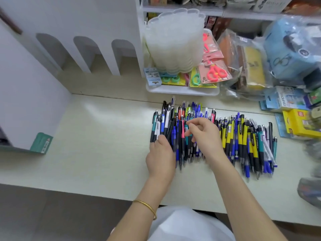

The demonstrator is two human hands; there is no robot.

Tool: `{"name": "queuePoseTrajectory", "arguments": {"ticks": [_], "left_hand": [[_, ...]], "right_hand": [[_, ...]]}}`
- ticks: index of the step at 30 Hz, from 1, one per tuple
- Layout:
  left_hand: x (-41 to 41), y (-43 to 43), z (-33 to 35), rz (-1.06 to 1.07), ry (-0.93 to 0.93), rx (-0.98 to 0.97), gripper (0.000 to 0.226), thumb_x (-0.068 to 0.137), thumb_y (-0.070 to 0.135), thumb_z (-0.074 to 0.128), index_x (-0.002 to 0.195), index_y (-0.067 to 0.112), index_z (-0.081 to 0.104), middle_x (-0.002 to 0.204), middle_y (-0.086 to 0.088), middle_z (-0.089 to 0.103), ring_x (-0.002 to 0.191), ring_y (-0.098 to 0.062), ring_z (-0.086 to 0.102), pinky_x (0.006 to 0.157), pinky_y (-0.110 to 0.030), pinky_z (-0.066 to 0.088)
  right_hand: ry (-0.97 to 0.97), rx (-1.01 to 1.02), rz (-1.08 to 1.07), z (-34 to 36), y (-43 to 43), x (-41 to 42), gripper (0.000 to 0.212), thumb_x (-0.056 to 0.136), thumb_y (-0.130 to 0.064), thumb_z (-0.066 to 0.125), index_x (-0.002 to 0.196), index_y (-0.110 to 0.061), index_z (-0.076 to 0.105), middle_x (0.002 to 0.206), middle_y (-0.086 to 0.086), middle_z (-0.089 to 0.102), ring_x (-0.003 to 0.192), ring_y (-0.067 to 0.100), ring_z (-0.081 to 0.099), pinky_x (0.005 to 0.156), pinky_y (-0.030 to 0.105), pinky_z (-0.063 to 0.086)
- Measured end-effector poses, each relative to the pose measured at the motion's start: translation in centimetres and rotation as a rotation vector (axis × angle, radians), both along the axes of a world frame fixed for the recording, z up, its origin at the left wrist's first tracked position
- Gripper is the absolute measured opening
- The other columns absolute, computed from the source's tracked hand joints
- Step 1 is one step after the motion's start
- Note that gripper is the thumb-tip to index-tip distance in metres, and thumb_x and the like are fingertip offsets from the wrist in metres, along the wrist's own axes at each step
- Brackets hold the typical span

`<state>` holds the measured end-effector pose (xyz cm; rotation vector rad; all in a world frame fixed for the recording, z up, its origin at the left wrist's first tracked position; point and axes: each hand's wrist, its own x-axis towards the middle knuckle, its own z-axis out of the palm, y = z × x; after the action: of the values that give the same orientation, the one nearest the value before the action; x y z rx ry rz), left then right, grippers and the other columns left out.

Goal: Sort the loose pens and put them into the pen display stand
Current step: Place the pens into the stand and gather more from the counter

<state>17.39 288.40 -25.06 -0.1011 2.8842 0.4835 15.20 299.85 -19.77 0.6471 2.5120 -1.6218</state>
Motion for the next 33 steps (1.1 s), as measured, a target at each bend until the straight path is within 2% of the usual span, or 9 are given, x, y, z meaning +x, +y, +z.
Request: {"name": "queuePoseTrajectory", "arguments": {"ticks": [3, 7, 11, 13, 16, 19, 23, 27, 33], "left_hand": [[-0.1, -0.7, 1.4, 0.047, 0.068, 0.102, 0.026, 0.091, 0.006, 0.045, 0.116, 0.004, 0.041, 0.107, -0.011, 0.055, 0.099, -0.027, 0.048, 0.062, -0.033, 0.032], [-2.8, -2.8, 1.6, 0.195, 0.173, 0.241, 0.024, 0.093, 0.002, 0.040, 0.115, -0.003, 0.045, 0.103, -0.018, 0.055, 0.088, -0.025, 0.041, 0.066, -0.033, 0.032], [-6.2, -4.0, -1.7, 0.218, 0.097, 0.163, 0.029, 0.093, 0.001, 0.038, 0.120, -0.006, 0.043, 0.119, -0.024, 0.051, 0.105, -0.036, 0.042, 0.084, -0.039, 0.035], [-6.6, -3.7, -2.8, 0.201, 0.109, 0.156, 0.028, 0.093, 0.005, 0.042, 0.119, -0.006, 0.045, 0.120, -0.024, 0.048, 0.107, -0.038, 0.043, 0.088, -0.040, 0.036], [-6.4, -2.7, -3.4, 0.151, 0.190, 0.172, 0.036, 0.097, 0.026, 0.049, 0.112, -0.007, 0.052, 0.110, -0.025, 0.052, 0.096, -0.041, 0.050, 0.081, -0.045, 0.043], [-6.2, -1.6, -4.0, 0.077, 0.236, 0.092, 0.054, 0.090, 0.041, 0.054, 0.114, -0.007, 0.055, 0.103, -0.023, 0.058, 0.085, -0.039, 0.057, 0.069, -0.041, 0.050], [-7.0, -1.1, -3.9, 0.058, 0.171, 0.072, 0.069, 0.081, 0.044, 0.068, 0.125, -0.006, 0.051, 0.113, -0.022, 0.058, 0.091, -0.037, 0.056, 0.074, -0.041, 0.050], [-7.8, -1.5, -4.0, 0.041, 0.206, 0.066, 0.068, 0.078, 0.045, 0.071, 0.121, -0.006, 0.054, 0.108, -0.021, 0.059, 0.086, -0.036, 0.057, 0.070, -0.040, 0.050], [-8.6, -1.7, -4.3, 0.053, 0.207, 0.053, 0.068, 0.075, 0.038, 0.075, 0.122, -0.006, 0.053, 0.108, -0.021, 0.058, 0.089, -0.035, 0.056, 0.072, -0.040, 0.050]], "right_hand": [[0.001, -0.001, 0.009, -0.1, 0.2, -0.3, 0.018, 0.095, -0.009, 0.048, 0.099, -0.015, 0.065, 0.071, 0.000, 0.070, 0.054, 0.003, 0.054, 0.062, 0.029, 0.052], [-0.001, -0.019, 0.003, -0.3, 0.4, -0.6, 0.018, 0.096, -0.010, 0.049, 0.100, -0.017, 0.065, 0.072, -0.002, 0.068, 0.056, -0.001, 0.055, 0.061, 0.021, 0.051], [-0.001, -0.021, -0.012, -0.4, 0.4, -0.5, 0.017, 0.096, -0.009, 0.049, 0.099, -0.018, 0.063, 0.074, -0.001, 0.068, 0.052, -0.008, 0.054, 0.056, 0.014, 0.046], [0.002, -0.013, -0.029, -0.5, 0.5, -0.5, 0.017, 0.096, -0.010, 0.049, 0.098, -0.019, 0.063, 0.073, -0.002, 0.068, 0.052, -0.007, 0.055, 0.056, 0.018, 0.046], [-0.010, -0.001, -0.058, -0.6, 0.7, -0.8, 0.016, 0.096, -0.012, 0.050, 0.099, -0.018, 0.064, 0.074, -0.001, 0.069, 0.058, 0.006, 0.056, 0.064, 0.035, 0.053], [-0.009, -0.009, -0.078, -0.7, 0.6, -1.4, 0.015, 0.096, -0.012, 0.050, 0.099, -0.019, 0.063, 0.073, -0.001, 0.069, 0.061, 0.007, 0.057, 0.068, 0.034, 0.053], [-0.004, -0.009, -0.091, -0.4, 0.5, -2.4, 0.015, 0.097, -0.014, 0.050, 0.102, -0.018, 0.063, 0.074, -0.001, 0.069, 0.066, 0.010, 0.060, 0.069, 0.034, 0.054], [-0.007, -0.004, -0.091, -0.6, 0.2, -3.0, 0.015, 0.096, -0.012, 0.050, 0.101, -0.016, 0.063, 0.072, 0.000, 0.069, 0.062, 0.016, 0.057, 0.071, 0.042, 0.053], [0.001, -0.023, -0.106, -1.2, 0.1, -3.0, 0.014, 0.096, -0.011, 0.051, 0.097, -0.020, 0.062, 0.070, -0.002, 0.068, 0.058, -0.002, 0.056, 0.071, 0.029, 0.053]]}}
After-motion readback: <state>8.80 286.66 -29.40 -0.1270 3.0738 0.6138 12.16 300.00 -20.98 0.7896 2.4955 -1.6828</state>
